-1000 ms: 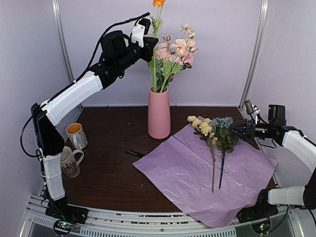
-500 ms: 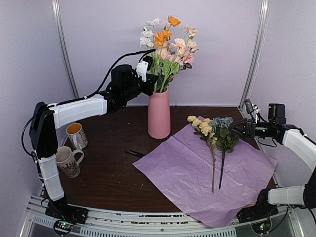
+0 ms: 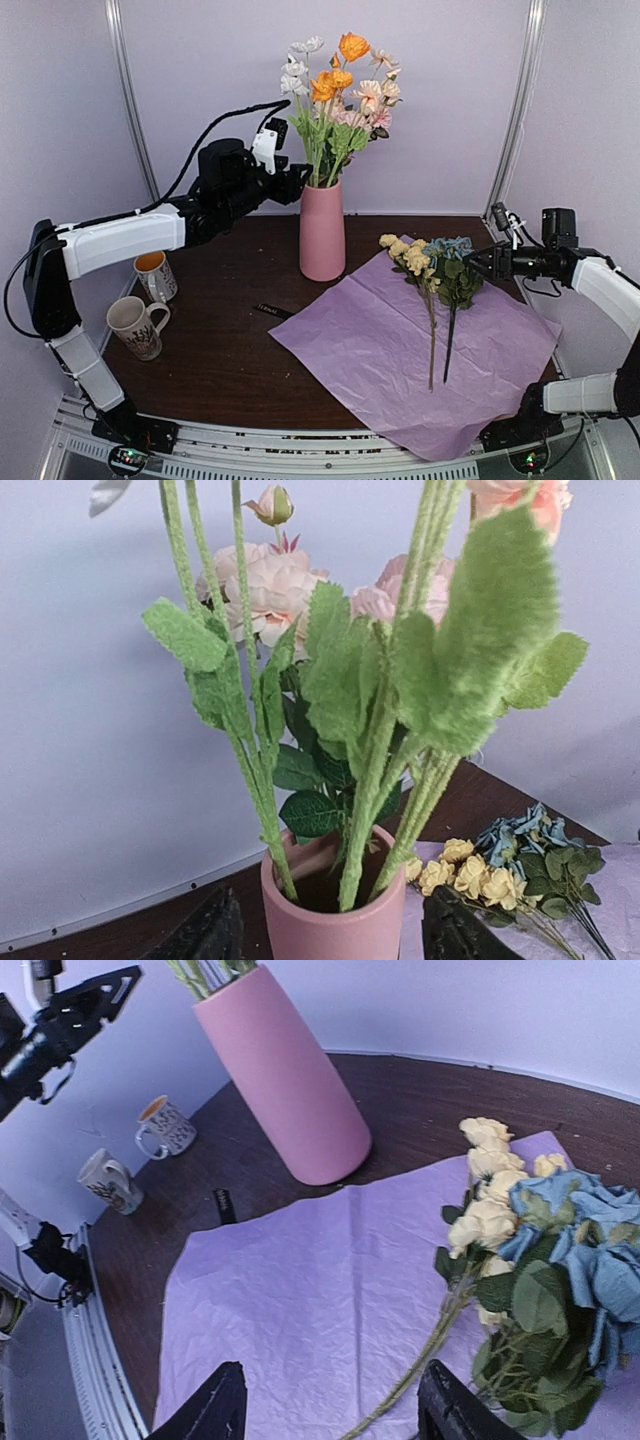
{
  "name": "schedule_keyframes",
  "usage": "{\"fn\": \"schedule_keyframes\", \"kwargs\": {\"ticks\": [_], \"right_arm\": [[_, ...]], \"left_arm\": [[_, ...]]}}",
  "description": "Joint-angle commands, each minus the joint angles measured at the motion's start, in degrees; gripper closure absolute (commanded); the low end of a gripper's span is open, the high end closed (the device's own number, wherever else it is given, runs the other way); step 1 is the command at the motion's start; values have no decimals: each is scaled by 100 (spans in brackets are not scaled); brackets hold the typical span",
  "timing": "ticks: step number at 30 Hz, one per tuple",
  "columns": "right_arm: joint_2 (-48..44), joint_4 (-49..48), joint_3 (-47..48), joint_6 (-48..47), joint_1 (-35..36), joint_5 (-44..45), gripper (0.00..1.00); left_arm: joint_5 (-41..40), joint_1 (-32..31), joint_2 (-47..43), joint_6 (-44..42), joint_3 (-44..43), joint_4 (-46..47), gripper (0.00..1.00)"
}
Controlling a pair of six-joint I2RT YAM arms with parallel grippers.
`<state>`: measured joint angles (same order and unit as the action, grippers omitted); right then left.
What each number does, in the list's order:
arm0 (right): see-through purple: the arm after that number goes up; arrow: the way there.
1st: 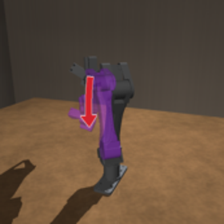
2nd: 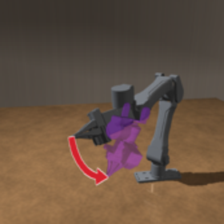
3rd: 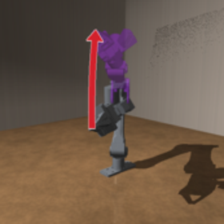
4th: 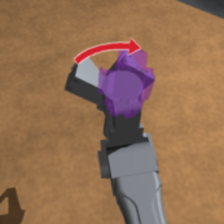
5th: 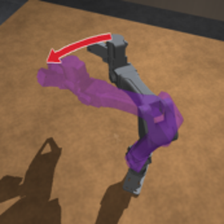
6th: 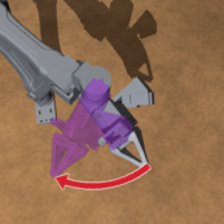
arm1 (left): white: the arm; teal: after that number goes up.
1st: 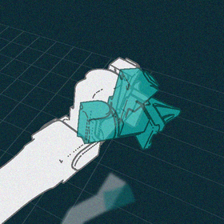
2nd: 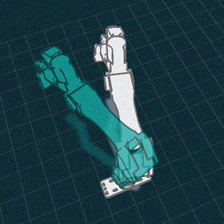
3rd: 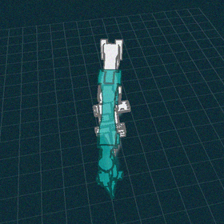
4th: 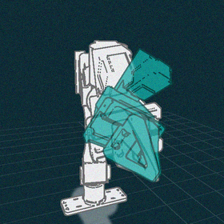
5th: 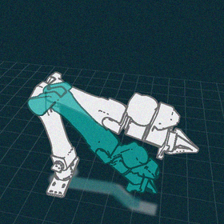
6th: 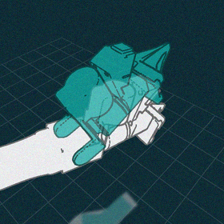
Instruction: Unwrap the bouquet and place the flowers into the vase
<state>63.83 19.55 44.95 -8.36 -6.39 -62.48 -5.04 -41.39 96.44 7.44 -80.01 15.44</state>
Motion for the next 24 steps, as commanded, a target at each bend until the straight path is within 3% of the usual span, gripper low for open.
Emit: {"fn": "schedule_keyframes", "kwargs": {"ticks": [1,6,11,18,24], "right_arm": [[365,756,593,-461,8,1345,45],[1153,1515,1039,-668,293,1885,61],[1766,1676,1228,-714,996,2612,74],[2734,1796,1557,-486,1964,3865,65],[3172,1783,1644,-306,2127,4231,64]], "left_arm": [[-538,-234,-710,89,638,134,36],[-767,-612,-1597,250,1744,123,36],[-1117,-1117,-2147,303,2649,117,39],[-1351,-1526,-2463,709,3227,65,41],[-1407,-1738,-2278,836,3134,117,41]]}}
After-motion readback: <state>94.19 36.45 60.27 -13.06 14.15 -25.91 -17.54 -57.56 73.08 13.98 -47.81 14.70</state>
